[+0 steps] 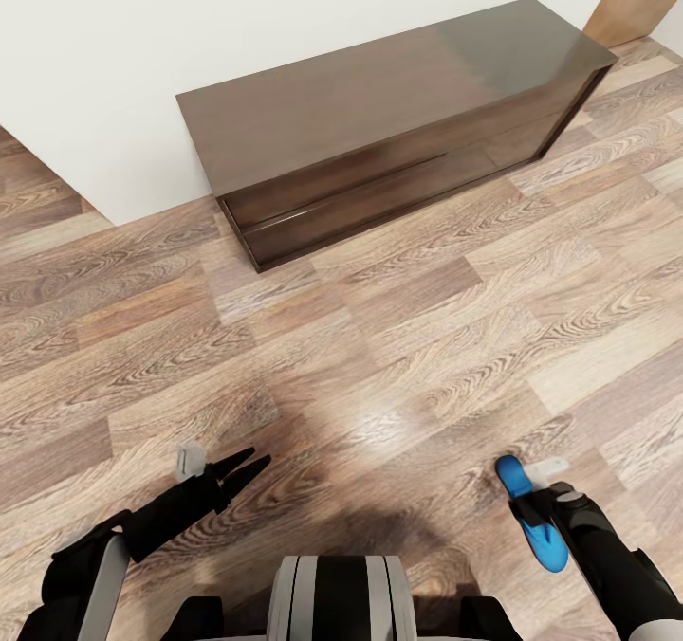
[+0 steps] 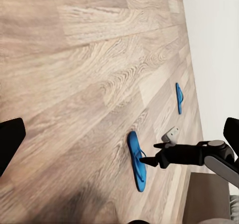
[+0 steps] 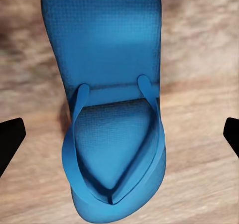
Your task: In the bedroom, move the book from the bed onto either nightstand, and place the two sandals side by side next to the bed.
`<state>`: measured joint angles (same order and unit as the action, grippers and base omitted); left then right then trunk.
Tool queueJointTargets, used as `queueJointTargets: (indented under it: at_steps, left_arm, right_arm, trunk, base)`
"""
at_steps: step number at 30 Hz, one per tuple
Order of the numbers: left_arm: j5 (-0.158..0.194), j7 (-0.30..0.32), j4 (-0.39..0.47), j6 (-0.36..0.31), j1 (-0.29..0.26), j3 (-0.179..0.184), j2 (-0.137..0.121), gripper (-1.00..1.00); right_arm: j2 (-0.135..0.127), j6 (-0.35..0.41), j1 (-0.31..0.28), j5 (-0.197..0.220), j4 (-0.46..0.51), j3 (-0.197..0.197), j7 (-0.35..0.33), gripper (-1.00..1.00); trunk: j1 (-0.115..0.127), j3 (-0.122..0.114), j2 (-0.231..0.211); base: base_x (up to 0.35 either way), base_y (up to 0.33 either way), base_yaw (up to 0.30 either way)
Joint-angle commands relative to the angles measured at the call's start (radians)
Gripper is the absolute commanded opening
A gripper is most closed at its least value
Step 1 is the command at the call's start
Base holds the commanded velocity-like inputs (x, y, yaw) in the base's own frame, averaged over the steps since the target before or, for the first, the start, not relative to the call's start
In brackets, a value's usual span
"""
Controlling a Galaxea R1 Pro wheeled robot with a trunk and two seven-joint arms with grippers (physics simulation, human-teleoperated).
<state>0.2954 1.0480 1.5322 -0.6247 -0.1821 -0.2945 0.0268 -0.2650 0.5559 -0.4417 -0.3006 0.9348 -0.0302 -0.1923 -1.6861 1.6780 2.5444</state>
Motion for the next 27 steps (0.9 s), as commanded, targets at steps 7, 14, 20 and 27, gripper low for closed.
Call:
queueJointTargets:
  at_steps: [7, 14, 20, 27]
  left_arm:
    - [0.002, 0.003, -0.003, -0.007, 0.0, -0.002, 0.001, 1.0]
    - [0.003, 0.003, -0.004, -0.007, 0.0, -0.002, 0.001, 1.0]
    - [0.004, 0.003, -0.004, -0.007, 0.0, -0.002, 0.0, 1.0]
    - [0.004, 0.003, -0.004, -0.007, 0.0, -0.002, 0.0, 1.0]
  right_arm:
    - [0.003, -0.005, 0.0, -0.011, 0.001, -0.001, -0.009, 1.0]
    - [0.004, -0.005, 0.0, -0.011, 0.0, 0.0, -0.009, 1.0]
    - [0.004, -0.006, 0.0, -0.011, -0.001, 0.0, -0.009, 1.0]
    - [0.004, -0.006, 0.0, -0.011, -0.001, 0.0, -0.009, 1.0]
  trunk:
    - [0.0, 0.001, 0.0]
    - [-0.003, 0.028, 0.002]
    - [-0.006, 0.051, 0.003]
    - [-0.009, 0.078, 0.005]
  base:
    - [0.0, 0.0, 0.0]
    - [0.0, 0.0, 0.0]
    - [0.0, 0.0, 0.0]
    - [0.0, 0.0, 0.0]
